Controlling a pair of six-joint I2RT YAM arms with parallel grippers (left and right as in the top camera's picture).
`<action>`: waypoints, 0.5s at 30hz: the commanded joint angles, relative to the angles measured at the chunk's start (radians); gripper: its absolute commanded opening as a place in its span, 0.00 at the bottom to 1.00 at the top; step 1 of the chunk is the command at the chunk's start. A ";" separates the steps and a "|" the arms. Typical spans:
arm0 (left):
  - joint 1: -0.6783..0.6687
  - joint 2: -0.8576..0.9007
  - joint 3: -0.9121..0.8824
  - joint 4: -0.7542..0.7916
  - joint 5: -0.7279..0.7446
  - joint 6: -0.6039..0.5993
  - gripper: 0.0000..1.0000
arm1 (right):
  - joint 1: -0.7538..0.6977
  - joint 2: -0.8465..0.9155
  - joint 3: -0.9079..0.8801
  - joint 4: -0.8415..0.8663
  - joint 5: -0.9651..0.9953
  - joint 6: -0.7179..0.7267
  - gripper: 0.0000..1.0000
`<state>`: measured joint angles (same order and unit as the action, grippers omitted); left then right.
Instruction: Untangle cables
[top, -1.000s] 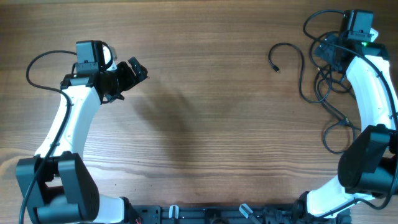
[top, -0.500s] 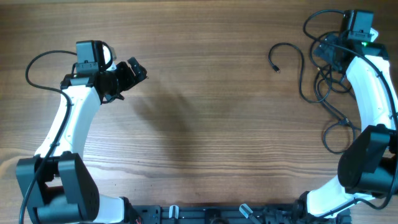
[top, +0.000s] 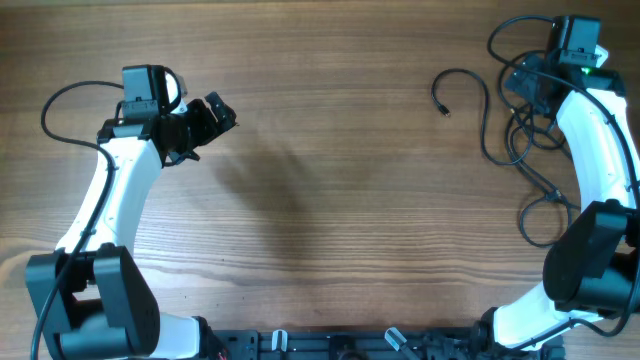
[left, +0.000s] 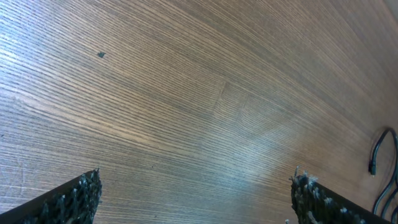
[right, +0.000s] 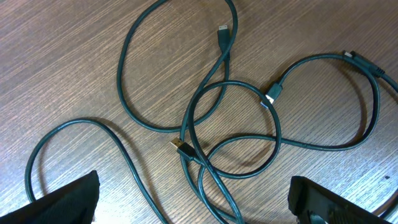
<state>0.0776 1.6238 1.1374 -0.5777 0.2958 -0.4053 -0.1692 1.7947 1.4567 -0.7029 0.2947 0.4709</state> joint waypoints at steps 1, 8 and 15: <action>-0.001 -0.008 0.008 0.000 -0.013 -0.005 1.00 | 0.001 -0.016 0.007 -0.001 -0.008 0.000 1.00; -0.001 -0.008 0.008 0.000 -0.013 -0.005 1.00 | 0.001 -0.016 0.007 -0.001 -0.008 0.000 1.00; -0.001 -0.008 0.008 0.000 -0.013 -0.005 1.00 | 0.002 -0.008 0.007 0.000 -0.008 0.000 1.00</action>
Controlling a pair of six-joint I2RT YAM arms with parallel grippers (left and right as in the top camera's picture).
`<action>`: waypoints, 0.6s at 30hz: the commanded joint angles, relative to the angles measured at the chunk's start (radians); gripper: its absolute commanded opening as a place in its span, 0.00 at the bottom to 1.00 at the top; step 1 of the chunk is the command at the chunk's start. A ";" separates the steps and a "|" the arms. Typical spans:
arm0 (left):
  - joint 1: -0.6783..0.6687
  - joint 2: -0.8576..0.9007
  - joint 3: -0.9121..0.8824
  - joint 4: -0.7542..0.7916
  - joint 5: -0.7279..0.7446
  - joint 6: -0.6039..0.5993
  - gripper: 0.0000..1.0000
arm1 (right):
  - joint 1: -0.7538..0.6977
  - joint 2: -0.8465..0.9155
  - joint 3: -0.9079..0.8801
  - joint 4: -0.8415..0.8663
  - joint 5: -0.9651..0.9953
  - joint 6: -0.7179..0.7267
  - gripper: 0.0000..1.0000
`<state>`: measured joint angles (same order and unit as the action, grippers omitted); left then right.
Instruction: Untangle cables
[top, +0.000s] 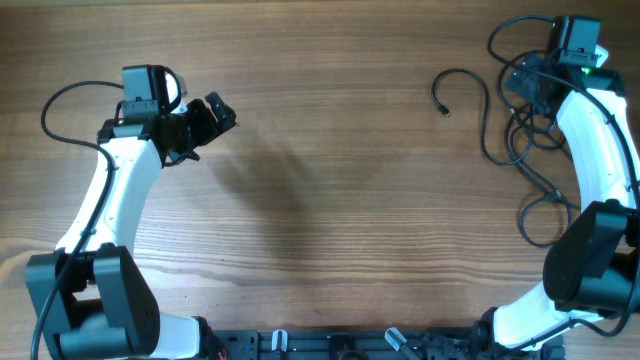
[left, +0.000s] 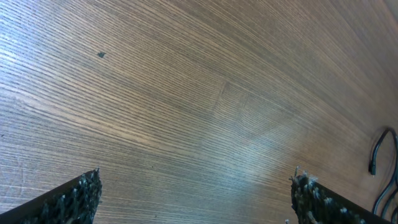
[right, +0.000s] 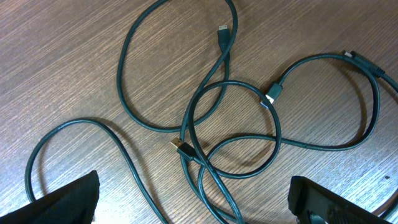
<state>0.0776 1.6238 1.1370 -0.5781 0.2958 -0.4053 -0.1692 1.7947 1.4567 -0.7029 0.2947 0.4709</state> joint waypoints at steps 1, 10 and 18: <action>-0.001 -0.008 0.008 0.001 -0.013 -0.005 1.00 | 0.002 -0.013 0.007 0.000 -0.008 0.001 1.00; -0.001 -0.008 0.008 0.001 -0.013 -0.005 1.00 | 0.071 -0.159 0.007 -0.001 -0.008 0.000 1.00; -0.001 -0.008 0.008 0.001 -0.013 -0.005 1.00 | 0.215 -0.382 0.007 -0.001 -0.008 0.001 1.00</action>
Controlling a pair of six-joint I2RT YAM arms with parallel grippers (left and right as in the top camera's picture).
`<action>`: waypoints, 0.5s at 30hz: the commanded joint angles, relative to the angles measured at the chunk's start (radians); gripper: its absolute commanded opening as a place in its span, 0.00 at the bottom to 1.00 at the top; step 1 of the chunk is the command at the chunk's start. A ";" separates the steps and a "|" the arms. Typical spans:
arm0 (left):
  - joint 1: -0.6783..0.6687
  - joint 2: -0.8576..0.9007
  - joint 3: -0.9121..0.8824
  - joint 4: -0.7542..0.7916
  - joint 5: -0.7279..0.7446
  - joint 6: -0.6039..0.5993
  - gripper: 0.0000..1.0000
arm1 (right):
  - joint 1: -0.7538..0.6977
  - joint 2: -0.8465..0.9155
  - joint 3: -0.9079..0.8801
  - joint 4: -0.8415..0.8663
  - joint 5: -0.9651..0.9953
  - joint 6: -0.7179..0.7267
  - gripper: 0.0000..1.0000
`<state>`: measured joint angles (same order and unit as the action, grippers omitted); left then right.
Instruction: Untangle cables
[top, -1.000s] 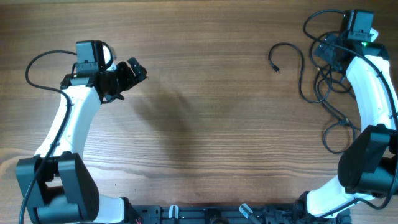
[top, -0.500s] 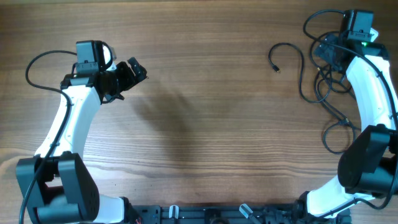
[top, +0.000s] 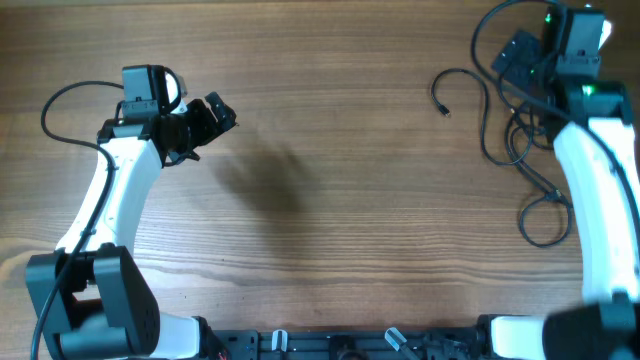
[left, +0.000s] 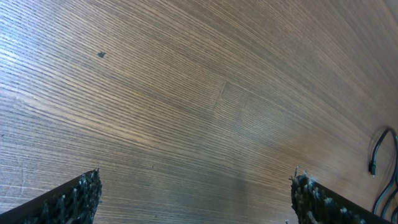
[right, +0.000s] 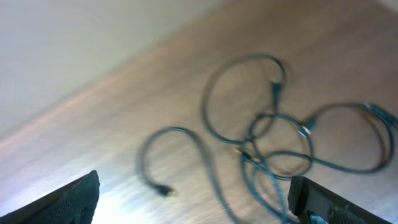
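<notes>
Several dark cables (top: 520, 132) lie looped over one another at the table's right side, with one loose plug end (top: 441, 106) reaching left. My right gripper (top: 520, 50) hangs open above and behind the tangle, holding nothing. The right wrist view is blurred: the crossed loops (right: 280, 146) sit right of centre, a plug end (right: 166, 190) lower left, and my right gripper (right: 193, 208) has its fingers far apart. My left gripper (top: 218, 112) stands open at the far left over bare wood. Between the spread fingers of the left gripper (left: 196, 205) is nothing; a cable end (left: 375, 158) shows at the right edge.
The wooden table (top: 330, 190) has its far edge (right: 124, 74) showing in the right wrist view, with a pale wall behind it. More cable trails in a loop (top: 545, 215) toward the right arm's base. A dark rail (top: 360, 343) runs along the front edge.
My right gripper has moved up and back from the tangle; the cables now look smaller and blurred, and the table's far edge has come into view. The left arm has not moved.
At both earlier moments my right gripper hung open close over the crossed loops and my left gripper stood open over bare wood, with nothing changing. Now the right gripper is higher and farther back, still open; the cables lie as before.
</notes>
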<state>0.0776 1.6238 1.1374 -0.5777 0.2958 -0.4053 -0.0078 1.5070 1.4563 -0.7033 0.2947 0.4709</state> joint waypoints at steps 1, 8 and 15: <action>-0.001 -0.008 0.008 0.000 -0.013 -0.005 1.00 | 0.076 -0.124 0.008 -0.001 -0.008 0.001 1.00; -0.001 -0.008 0.008 0.000 -0.013 -0.005 1.00 | 0.188 -0.314 0.008 -0.001 -0.008 0.002 1.00; -0.001 -0.008 0.008 0.000 -0.013 -0.005 1.00 | 0.191 -0.460 0.008 -0.002 -0.008 0.002 1.00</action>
<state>0.0776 1.6238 1.1370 -0.5777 0.2955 -0.4053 0.1802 1.1244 1.4567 -0.7033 0.2886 0.4709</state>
